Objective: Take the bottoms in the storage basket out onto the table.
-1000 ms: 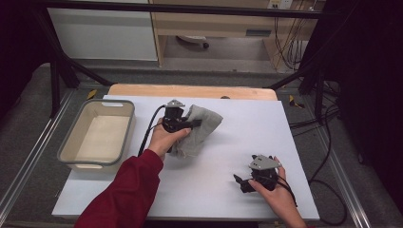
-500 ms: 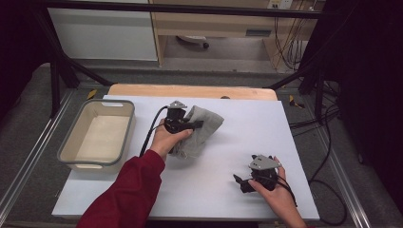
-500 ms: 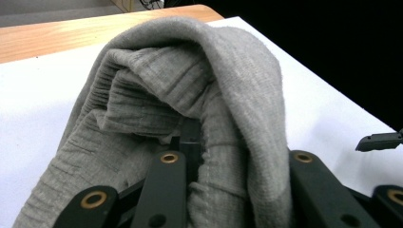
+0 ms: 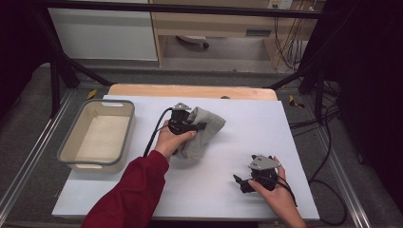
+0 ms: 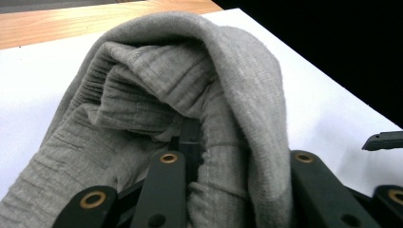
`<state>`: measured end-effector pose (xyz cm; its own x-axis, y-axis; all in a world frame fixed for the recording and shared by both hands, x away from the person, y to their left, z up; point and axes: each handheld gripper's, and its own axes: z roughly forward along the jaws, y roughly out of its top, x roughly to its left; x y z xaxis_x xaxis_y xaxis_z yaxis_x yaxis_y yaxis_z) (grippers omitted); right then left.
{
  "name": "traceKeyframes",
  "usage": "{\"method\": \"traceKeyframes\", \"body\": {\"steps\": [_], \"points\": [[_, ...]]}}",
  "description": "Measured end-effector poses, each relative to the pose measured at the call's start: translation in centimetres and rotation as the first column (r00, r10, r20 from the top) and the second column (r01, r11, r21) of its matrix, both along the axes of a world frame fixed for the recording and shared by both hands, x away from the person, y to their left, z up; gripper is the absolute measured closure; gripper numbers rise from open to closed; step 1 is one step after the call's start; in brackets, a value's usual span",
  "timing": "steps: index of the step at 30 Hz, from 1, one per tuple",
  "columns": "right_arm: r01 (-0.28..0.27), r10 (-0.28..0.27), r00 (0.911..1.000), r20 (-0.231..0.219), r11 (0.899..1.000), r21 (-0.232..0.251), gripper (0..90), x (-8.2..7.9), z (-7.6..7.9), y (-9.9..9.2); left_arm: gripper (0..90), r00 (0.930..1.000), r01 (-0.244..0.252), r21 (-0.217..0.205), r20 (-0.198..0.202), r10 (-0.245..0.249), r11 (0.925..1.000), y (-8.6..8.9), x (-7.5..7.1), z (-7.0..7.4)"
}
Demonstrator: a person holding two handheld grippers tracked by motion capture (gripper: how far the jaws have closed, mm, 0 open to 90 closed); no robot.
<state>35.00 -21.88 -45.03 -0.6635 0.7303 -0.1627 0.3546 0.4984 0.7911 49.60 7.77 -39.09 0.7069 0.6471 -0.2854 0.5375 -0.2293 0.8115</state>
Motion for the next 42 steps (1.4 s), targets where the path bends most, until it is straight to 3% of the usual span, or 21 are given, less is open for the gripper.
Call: {"method": "traceKeyframes", "body": {"steps": [26, 29, 32, 37, 42], "points": [[-0.008, 0.008, 1.0, 0.003, 1.0, 0.007, 2.4, 0.0, 0.1, 0.1, 69.4, 0.9999, 0.006, 0.033, -0.015, -0.005, 0.9995, -1.6, 0.2, -1.2], [-0.012, 0.012, 0.9999, 0.007, 1.0, 0.003, 2.4, 0.0, 0.1, 0.2, 68.1, 0.9999, -0.01, 0.05, 0.001, 0.01, 0.9987, -1.8, 0.4, -1.5], [-0.012, 0.012, 0.9999, 0.006, 1.0, 0.002, 2.4, 0.0, 0.1, 0.2, 61.4, 0.9995, -0.029, 0.076, 0.016, 0.028, 0.9967, -2.1, 0.5, -2.0], [-0.013, 0.013, 0.9999, 0.004, 1.0, -0.001, 2.4, 0.0, 0.1, 0.1, 40.3, 0.9959, -0.074, 0.111, 0.06, 0.068, 0.991, -2.0, 0.6, -1.8], [-0.01, 0.01, 0.9999, 0.007, 1.0, -0.004, 2.4, -0.1, 0.1, 0.2, 31.0, 0.994, -0.092, 0.096, 0.068, 0.085, 0.9912, -1.8, 0.2, -1.4]]}}
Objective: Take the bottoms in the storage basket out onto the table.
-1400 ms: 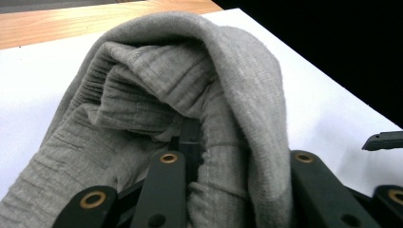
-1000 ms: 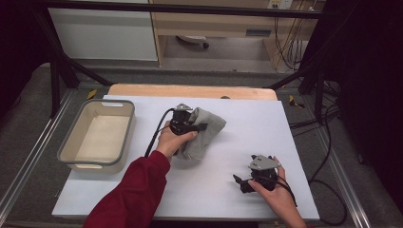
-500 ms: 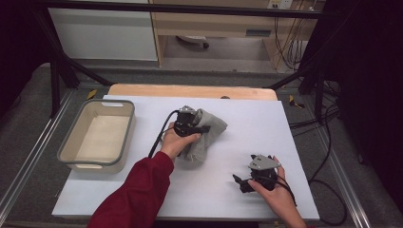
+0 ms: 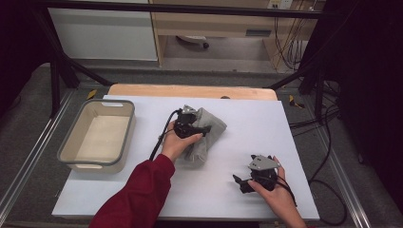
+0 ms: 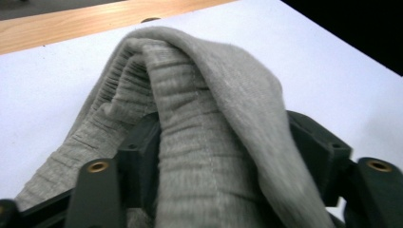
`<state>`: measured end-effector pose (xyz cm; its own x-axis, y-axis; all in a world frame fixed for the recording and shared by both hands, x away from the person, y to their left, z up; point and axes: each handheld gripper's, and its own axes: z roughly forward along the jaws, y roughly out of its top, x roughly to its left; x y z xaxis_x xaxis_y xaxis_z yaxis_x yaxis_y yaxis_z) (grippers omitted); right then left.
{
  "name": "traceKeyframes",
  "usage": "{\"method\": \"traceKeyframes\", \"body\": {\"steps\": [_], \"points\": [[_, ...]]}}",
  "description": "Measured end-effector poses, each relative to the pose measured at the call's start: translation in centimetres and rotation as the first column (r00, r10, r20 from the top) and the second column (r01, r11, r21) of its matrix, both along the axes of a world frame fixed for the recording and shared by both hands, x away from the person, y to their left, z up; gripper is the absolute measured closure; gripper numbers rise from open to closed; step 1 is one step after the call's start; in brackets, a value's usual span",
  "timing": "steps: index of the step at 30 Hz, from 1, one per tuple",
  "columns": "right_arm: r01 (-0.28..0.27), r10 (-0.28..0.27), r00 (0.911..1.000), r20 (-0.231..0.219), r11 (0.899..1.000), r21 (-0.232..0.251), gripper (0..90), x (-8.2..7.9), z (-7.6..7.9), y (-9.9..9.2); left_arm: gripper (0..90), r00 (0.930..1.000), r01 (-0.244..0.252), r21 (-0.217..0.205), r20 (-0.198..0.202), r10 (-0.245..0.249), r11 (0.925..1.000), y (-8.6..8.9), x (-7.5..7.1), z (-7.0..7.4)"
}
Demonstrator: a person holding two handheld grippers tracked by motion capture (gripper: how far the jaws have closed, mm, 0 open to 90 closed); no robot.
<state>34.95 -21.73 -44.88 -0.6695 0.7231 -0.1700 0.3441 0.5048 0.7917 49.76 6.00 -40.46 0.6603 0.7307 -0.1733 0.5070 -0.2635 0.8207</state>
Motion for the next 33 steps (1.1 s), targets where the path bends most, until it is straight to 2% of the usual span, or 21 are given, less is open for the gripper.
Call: {"method": "traceKeyframes", "body": {"steps": [3, 8, 14, 19, 21, 28, 33], "points": [[0.001, -0.001, 1.0, -0.001, 1.0, 0.0, 2.4, 0.0, 0.0, 0.1, 24.4, 0.9996, -0.024, 0.026, 0.017, 0.023, 0.9994, 0.3, -0.2, 0.3], [0.001, -0.001, 1.0, 0.0, 1.0, 0.001, 2.4, 0.0, 0.0, 0.1, 18.7, 0.9976, -0.059, -0.014, 0.035, 0.06, 0.9981, 1.3, -0.7, 0.9], [0.005, -0.005, 1.0, -0.002, 1.0, 0.002, 2.5, 0.0, 0.0, 0.1, 16.0, 0.9968, -0.052, -0.011, 0.06, 0.053, 0.9986, 1.7, -1.8, 1.6], [0.005, -0.005, 1.0, -0.002, 1.0, 0.008, 2.4, 0.0, 0.0, 0.0, 14.7, 0.9944, -0.038, -0.048, 0.097, 0.043, 0.9981, 1.6, -2.8, 2.3], [0.002, -0.002, 1.0, -0.002, 1.0, 0.009, 2.4, 0.0, 0.0, 0.0, 13.9, 0.9944, -0.027, -0.061, 0.101, 0.033, 0.9978, 1.4, -3.1, 2.5], [0.007, -0.007, 1.0, -0.001, 1.0, 0.022, 2.4, 0.2, 0.1, 0.1, 10.8, 0.9897, -0.005, -0.08, 0.142, 0.017, 0.9968, 0.7, -4.1, 3.6], [0.004, -0.004, 1.0, 0.001, 1.0, 0.023, 2.4, 0.2, 0.1, 0.0, 9.6, 0.9882, 0.005, -0.093, 0.153, 0.01, 0.9956, 0.5, -4.7, 4.6]]}}
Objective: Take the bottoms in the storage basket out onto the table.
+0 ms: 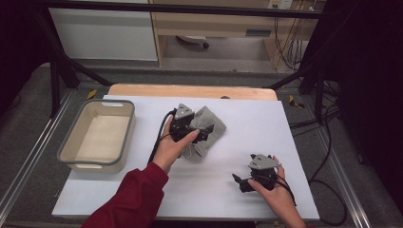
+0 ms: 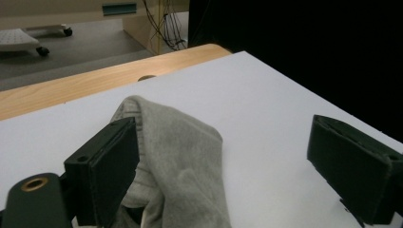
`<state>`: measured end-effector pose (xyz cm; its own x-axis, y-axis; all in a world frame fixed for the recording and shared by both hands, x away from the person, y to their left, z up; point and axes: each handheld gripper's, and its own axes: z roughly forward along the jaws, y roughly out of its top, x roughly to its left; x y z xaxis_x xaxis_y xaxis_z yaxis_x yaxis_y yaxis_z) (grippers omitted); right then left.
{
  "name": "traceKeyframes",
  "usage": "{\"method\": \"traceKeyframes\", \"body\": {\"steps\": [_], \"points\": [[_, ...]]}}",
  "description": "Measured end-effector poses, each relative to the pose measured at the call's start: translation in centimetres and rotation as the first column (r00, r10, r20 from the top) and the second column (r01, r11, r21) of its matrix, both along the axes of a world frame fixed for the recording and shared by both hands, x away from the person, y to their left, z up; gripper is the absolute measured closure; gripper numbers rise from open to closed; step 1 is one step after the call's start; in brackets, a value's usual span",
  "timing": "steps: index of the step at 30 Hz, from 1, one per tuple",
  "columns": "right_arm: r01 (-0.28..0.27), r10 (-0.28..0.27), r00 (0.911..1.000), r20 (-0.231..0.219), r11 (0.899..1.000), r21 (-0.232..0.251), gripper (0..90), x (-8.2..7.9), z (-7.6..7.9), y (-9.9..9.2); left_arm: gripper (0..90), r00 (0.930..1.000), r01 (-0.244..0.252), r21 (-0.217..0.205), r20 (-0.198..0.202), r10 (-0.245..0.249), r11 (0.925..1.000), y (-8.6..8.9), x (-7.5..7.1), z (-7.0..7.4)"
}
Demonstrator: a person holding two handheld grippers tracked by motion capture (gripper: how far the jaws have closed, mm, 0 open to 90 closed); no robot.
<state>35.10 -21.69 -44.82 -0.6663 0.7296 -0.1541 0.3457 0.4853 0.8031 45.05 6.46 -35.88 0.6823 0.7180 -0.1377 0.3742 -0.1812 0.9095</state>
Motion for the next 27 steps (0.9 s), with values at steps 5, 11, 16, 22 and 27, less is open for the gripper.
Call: {"method": "traceKeyframes", "body": {"steps": [5, 11, 16, 22, 27], "points": [[0.001, -0.001, 1.0, -0.001, 1.0, 0.002, 2.4, 0.0, 0.0, 0.0, 8.9, 1.0, 0.008, -0.003, 0.002, -0.007, 1.0, 0.2, -0.5, 0.6], [0.01, -0.01, 0.9999, 0.004, 1.0, -0.001, 2.4, 0.0, 0.0, -0.2, 8.6, 0.9997, 0.024, -0.006, 0.004, -0.024, 0.9997, 1.1, -2.0, 0.8], [0.012, -0.012, 0.9999, 0.004, 1.0, -0.005, 2.4, 0.1, 0.0, 0.0, 7.9, 0.9987, 0.041, 0.036, 0.027, -0.042, 0.9985, 1.8, -3.5, 0.7], [0.014, -0.014, 0.9998, 0.011, 1.0, 0.013, 2.3, 0.0, 0.3, 0.0, 8.7, 0.9988, 0.033, 0.036, 0.036, -0.034, 0.9988, 2.5, -4.5, 1.2], [0.018, -0.018, 0.9997, 0.013, 0.999, 0.043, 2.3, 0.0, 0.4, -0.2, 8.6, 0.9995, 0.003, 0.012, 0.03, -0.003, 0.9999, 3.6, -4.6, 1.8]]}}
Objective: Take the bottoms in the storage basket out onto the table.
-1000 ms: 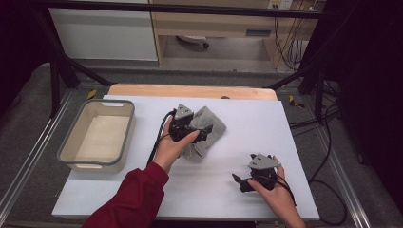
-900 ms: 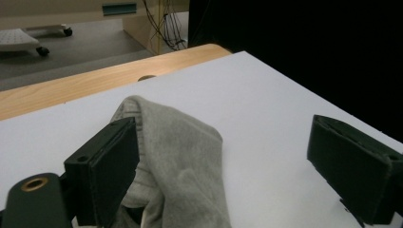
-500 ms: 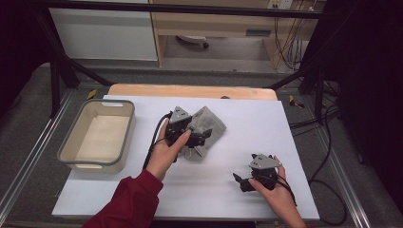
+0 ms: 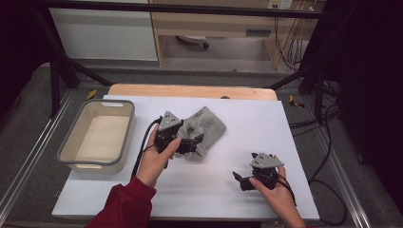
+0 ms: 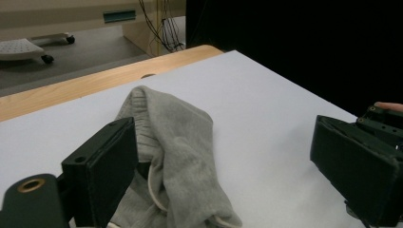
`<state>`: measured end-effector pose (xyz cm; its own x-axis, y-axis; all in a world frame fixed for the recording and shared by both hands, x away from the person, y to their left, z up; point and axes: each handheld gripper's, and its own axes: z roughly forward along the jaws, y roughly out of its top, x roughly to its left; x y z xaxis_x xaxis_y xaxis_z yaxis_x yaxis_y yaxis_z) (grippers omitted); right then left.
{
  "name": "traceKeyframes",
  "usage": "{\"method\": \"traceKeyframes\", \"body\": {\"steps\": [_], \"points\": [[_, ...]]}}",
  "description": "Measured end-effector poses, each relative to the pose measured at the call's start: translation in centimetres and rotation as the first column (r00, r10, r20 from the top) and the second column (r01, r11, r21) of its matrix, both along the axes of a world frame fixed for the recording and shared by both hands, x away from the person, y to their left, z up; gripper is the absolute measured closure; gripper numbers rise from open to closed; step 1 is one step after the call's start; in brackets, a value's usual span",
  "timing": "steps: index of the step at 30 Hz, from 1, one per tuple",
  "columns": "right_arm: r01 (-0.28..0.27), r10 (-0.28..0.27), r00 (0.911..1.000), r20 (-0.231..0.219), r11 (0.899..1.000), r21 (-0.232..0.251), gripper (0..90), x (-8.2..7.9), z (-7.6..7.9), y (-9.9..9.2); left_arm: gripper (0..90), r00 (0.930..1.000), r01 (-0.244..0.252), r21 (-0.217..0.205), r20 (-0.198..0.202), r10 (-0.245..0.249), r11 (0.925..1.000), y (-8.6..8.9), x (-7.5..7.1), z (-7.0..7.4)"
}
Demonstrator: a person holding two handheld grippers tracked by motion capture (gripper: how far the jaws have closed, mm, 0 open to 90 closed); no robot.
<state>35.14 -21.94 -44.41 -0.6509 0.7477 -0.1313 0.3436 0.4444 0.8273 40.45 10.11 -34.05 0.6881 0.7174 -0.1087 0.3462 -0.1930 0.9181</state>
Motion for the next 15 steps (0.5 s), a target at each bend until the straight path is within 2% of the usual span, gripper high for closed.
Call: {"method": "traceKeyframes", "body": {"steps": [4, 7, 11, 15], "points": [[0.009, -0.009, 0.9999, 0.009, 1.0, 0.024, 2.3, -0.2, 0.3, -0.3, 8.5, 1.0, -0.002, -0.006, 0.005, 0.002, 1.0, 0.7, -0.4, 0.3], [0.013, -0.014, 0.9998, 0.016, 0.999, 0.052, 2.2, -0.2, 0.6, -0.6, 7.7, 0.9999, -0.01, 0.005, 0.013, 0.01, 0.9999, 1.1, -0.9, 0.3], [0.026, -0.028, 0.9992, 0.029, 0.996, 0.084, 2.1, -0.3, 0.8, -1.0, 7.1, 0.9999, -0.015, -0.012, -0.001, 0.015, 0.9998, 1.8, -1.4, 0.3], [0.045, -0.049, 0.998, 0.039, 0.993, 0.109, 1.9, -0.4, 1.1, -1.6, 7.1, 0.9992, -0.04, -0.019, 0.002, 0.04, 0.999, 3.1, -1.8, 0.5]]}}
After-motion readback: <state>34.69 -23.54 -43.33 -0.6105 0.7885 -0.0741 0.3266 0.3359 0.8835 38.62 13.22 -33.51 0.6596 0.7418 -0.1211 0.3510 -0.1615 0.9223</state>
